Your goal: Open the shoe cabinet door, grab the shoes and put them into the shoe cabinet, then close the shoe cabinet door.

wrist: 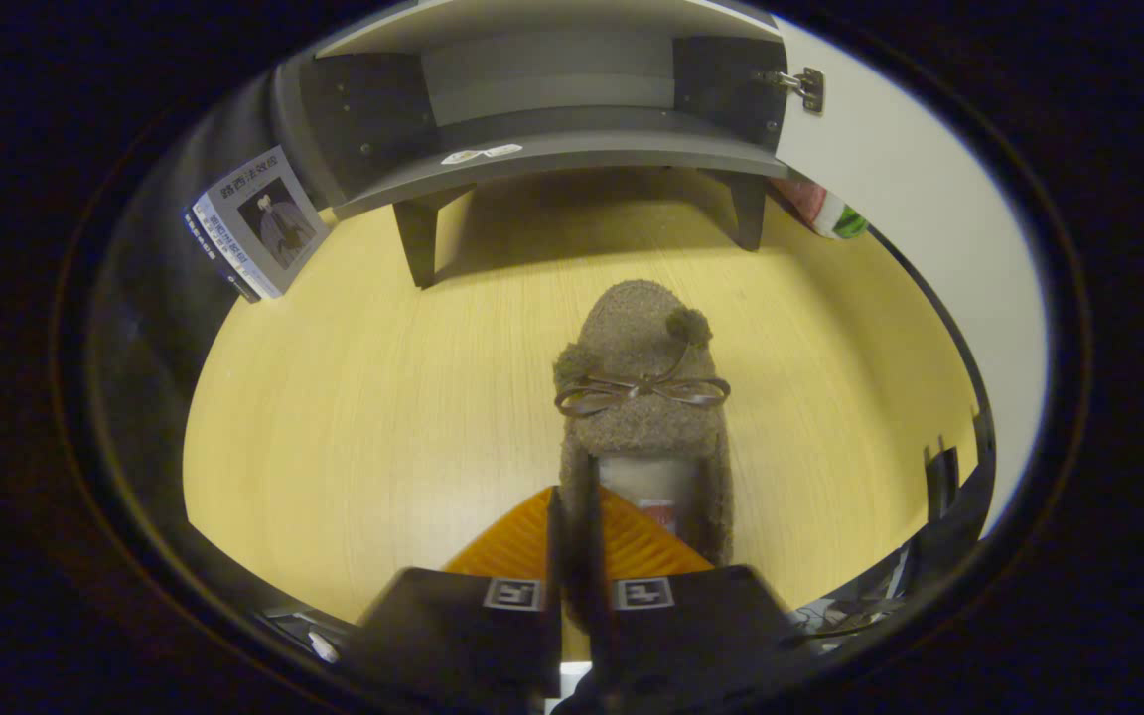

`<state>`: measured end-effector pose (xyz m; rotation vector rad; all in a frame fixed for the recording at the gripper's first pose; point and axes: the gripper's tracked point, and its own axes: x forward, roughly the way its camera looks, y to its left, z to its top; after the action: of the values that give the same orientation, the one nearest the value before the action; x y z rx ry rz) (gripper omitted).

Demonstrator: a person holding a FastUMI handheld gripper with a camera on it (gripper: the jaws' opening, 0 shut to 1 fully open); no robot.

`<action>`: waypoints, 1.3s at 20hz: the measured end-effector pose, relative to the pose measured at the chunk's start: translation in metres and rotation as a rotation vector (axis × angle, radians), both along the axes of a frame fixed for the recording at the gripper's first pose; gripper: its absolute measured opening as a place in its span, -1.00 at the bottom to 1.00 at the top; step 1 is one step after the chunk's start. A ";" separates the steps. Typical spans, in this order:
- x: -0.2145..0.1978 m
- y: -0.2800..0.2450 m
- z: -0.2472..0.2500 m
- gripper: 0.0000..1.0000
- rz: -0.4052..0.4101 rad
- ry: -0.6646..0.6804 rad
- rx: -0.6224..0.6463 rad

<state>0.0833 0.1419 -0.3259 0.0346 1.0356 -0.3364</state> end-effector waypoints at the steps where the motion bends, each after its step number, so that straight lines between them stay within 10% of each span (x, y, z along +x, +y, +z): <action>1: -0.001 0.002 0.002 -0.85 0.000 0.003 0.003; 11: 0.008 0.007 0.041 -0.94 0.004 -0.077 0.022; 26: 0.063 0.014 0.332 -0.95 0.025 -0.560 -0.248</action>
<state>0.1468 0.1561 0.0064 -0.1027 0.4361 -0.4009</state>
